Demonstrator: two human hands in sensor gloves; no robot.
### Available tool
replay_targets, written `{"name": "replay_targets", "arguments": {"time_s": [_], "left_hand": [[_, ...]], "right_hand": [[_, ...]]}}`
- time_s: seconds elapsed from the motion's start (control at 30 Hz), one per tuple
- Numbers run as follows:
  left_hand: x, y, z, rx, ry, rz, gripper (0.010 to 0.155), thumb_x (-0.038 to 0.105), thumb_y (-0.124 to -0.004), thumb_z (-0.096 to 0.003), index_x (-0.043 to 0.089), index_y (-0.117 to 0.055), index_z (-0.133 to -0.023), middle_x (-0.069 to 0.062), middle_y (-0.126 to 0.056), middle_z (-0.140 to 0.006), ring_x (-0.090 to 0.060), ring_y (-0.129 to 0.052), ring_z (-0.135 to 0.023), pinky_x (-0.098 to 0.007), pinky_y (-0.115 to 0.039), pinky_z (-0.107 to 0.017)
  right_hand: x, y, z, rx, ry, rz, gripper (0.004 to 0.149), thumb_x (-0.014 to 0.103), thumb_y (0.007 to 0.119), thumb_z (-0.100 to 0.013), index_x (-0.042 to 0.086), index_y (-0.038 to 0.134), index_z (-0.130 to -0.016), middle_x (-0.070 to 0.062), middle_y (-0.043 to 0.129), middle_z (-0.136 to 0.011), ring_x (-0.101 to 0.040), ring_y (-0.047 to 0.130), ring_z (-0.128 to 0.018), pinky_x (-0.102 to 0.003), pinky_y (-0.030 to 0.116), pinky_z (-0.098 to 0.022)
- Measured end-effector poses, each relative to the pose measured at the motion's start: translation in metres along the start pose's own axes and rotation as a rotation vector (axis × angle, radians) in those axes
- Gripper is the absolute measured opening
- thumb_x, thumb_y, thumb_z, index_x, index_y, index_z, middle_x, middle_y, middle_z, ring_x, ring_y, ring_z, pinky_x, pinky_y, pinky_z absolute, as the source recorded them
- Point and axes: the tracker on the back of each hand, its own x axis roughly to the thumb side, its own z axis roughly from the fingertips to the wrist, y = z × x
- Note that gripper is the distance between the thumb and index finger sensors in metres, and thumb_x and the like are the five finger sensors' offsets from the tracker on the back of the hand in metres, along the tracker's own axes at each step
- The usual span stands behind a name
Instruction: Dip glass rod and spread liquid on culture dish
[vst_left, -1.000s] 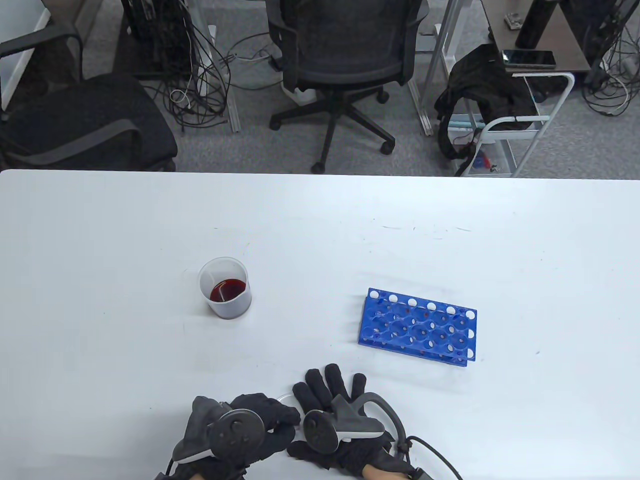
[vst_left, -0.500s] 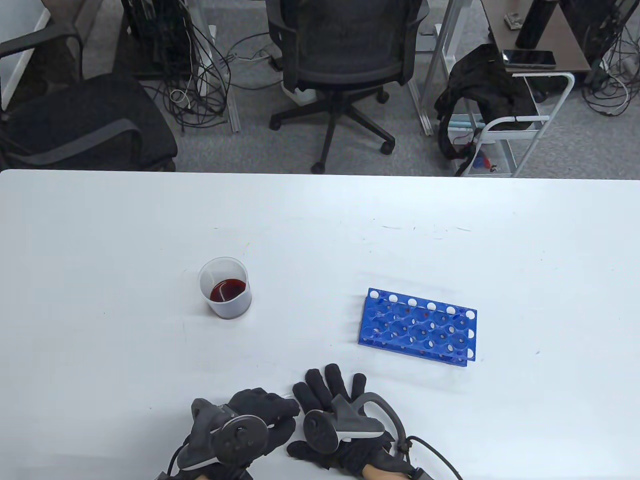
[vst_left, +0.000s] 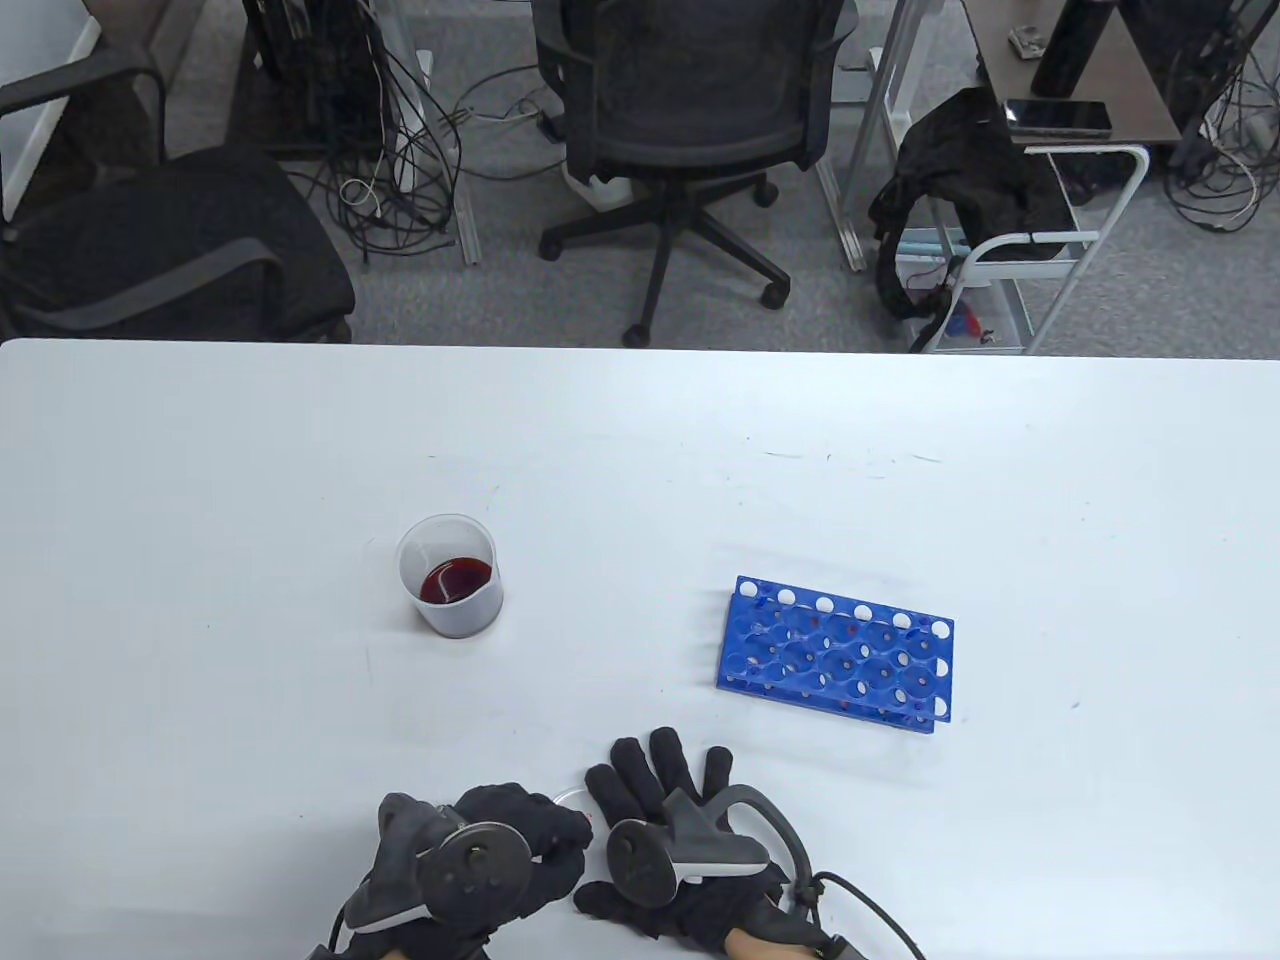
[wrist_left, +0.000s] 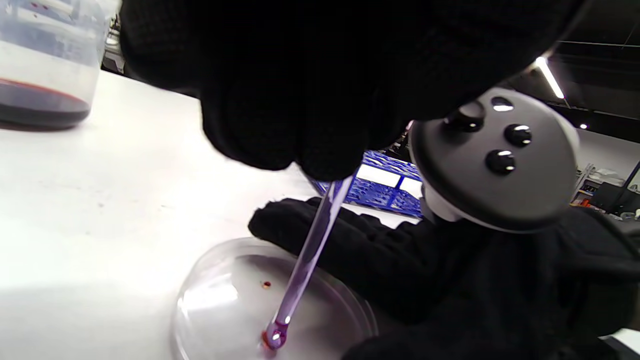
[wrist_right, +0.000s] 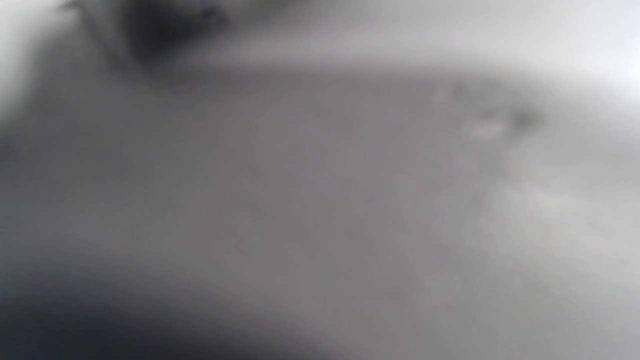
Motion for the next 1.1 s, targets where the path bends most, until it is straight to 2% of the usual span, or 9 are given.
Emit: {"name": "replay_targets", "arguments": {"time_s": [0.27, 0.73, 1.1], "left_hand": [[0.0041, -0.0037, -0.0001, 0.01, -0.02, 0.016, 0.037, 0.049, -0.091, -0.0447, 0.026, -0.098, -0.073, 0.003, -0.109, -0.065, -0.025, -0.111, -0.051, -0.035, -0.095, -0.043], [0.0054, -0.0051, 0.0, 0.116, 0.025, -0.067, 0.038, 0.049, -0.091, -0.0445, 0.027, -0.098, -0.075, 0.003, -0.108, -0.066, -0.025, -0.111, -0.052, -0.035, -0.095, -0.043], [0.003, 0.0019, -0.0002, 0.076, 0.049, -0.069, 0.037, 0.049, -0.091, -0.0444, 0.026, -0.099, -0.072, 0.002, -0.109, -0.063, -0.026, -0.111, -0.049, -0.036, -0.095, -0.042]], "right_hand": [[0.0, 0.0, 0.0, 0.0, 0.0, 0.0, 0.102, 0.077, 0.029, -0.055, 0.006, -0.026, -0.104, -0.028, -0.025, -0.107, -0.06, -0.02, -0.092, -0.086, 0.004, -0.055], [-0.0001, 0.0001, -0.0005, 0.001, 0.0, 0.0, 0.102, 0.077, 0.029, -0.055, 0.006, -0.026, -0.104, -0.028, -0.025, -0.107, -0.06, -0.02, -0.092, -0.086, 0.004, -0.055], [-0.0002, 0.0001, -0.0004, 0.001, 0.0, 0.0, 0.102, 0.077, 0.029, -0.055, 0.006, -0.026, -0.104, -0.028, -0.025, -0.107, -0.06, -0.02, -0.092, -0.086, 0.004, -0.055]]}}
